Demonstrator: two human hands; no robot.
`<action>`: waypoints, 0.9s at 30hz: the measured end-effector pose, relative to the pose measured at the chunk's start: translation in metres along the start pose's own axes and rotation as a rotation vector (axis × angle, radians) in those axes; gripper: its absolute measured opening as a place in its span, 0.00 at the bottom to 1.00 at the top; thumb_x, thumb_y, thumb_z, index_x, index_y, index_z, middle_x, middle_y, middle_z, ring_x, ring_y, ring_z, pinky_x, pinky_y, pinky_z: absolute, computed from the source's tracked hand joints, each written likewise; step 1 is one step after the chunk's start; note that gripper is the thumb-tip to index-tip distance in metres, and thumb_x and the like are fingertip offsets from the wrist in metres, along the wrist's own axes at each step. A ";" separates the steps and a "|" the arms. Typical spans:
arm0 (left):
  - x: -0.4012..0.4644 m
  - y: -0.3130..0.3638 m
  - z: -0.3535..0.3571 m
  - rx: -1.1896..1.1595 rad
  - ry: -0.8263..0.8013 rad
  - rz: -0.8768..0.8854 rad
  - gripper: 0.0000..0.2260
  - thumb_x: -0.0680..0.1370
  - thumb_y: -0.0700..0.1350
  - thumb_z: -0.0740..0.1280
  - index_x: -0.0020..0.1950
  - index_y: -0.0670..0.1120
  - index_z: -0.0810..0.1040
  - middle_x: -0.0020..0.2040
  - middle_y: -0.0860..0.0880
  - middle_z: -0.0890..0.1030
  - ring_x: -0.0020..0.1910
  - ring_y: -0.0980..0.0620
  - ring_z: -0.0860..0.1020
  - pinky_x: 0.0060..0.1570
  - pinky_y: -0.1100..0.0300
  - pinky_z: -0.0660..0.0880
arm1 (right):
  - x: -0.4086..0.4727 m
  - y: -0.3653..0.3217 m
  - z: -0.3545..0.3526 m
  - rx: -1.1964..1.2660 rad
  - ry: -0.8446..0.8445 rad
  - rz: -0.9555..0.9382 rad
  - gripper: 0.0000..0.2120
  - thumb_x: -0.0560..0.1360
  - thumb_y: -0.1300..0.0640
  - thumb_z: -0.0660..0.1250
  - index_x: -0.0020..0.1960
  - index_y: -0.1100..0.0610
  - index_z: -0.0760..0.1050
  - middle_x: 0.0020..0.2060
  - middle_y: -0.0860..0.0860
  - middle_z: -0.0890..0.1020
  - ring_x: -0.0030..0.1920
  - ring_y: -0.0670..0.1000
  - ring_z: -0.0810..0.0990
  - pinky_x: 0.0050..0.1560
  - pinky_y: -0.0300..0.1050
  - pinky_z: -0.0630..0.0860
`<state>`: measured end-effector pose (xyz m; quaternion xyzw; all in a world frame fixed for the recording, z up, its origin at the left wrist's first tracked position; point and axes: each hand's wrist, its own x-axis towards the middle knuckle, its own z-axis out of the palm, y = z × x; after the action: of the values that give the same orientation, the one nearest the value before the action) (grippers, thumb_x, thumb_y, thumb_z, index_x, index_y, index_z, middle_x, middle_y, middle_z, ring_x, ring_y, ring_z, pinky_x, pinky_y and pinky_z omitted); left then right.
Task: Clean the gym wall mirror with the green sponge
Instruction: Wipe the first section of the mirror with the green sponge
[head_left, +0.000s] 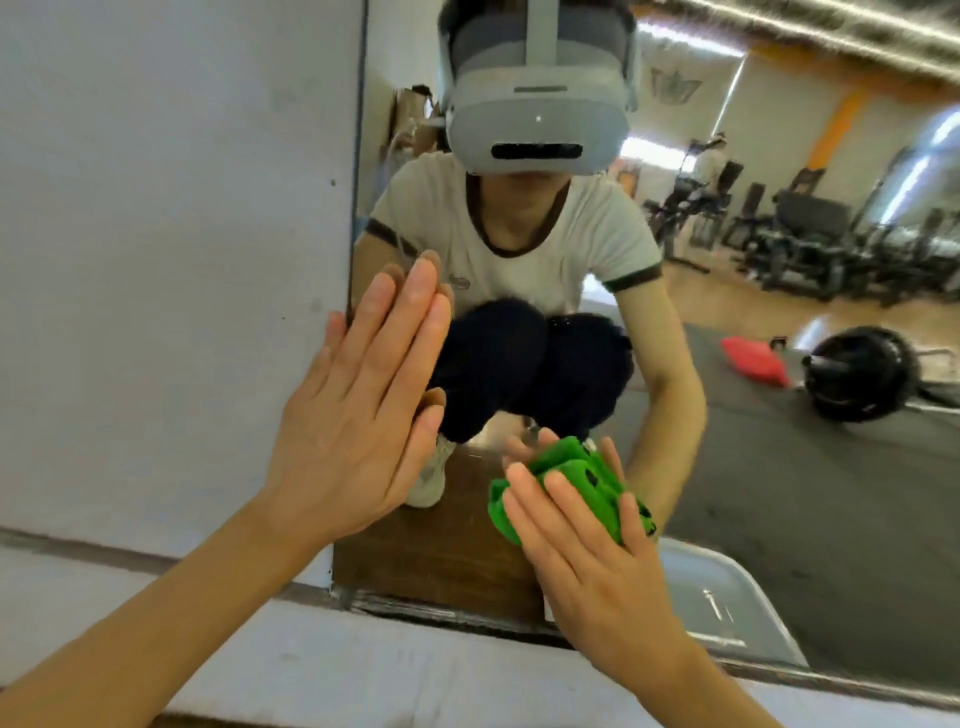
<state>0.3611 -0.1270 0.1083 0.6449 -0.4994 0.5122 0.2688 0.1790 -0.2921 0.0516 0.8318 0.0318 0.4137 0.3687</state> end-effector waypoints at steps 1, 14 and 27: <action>0.000 0.000 0.000 -0.002 -0.001 0.000 0.29 0.85 0.48 0.50 0.83 0.45 0.40 0.82 0.52 0.36 0.82 0.51 0.39 0.80 0.53 0.39 | 0.001 0.003 -0.003 -0.001 -0.004 -0.025 0.29 0.83 0.63 0.50 0.82 0.57 0.47 0.82 0.51 0.45 0.82 0.51 0.45 0.80 0.55 0.40; -0.021 -0.018 -0.013 -0.017 0.021 -0.099 0.31 0.84 0.45 0.53 0.83 0.46 0.39 0.82 0.53 0.36 0.81 0.50 0.39 0.80 0.51 0.38 | 0.038 -0.001 -0.002 0.009 0.084 0.013 0.35 0.80 0.58 0.63 0.82 0.58 0.52 0.82 0.52 0.51 0.82 0.51 0.47 0.80 0.55 0.42; -0.036 -0.041 -0.004 0.064 0.036 -0.008 0.27 0.86 0.49 0.47 0.83 0.45 0.42 0.83 0.51 0.40 0.82 0.50 0.42 0.80 0.51 0.40 | 0.136 0.003 -0.018 0.140 0.300 0.250 0.27 0.83 0.61 0.60 0.80 0.61 0.56 0.78 0.53 0.59 0.81 0.55 0.49 0.79 0.56 0.38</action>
<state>0.3983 -0.0955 0.0833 0.6459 -0.4752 0.5385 0.2588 0.2541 -0.2352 0.1508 0.7820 0.0115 0.5722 0.2470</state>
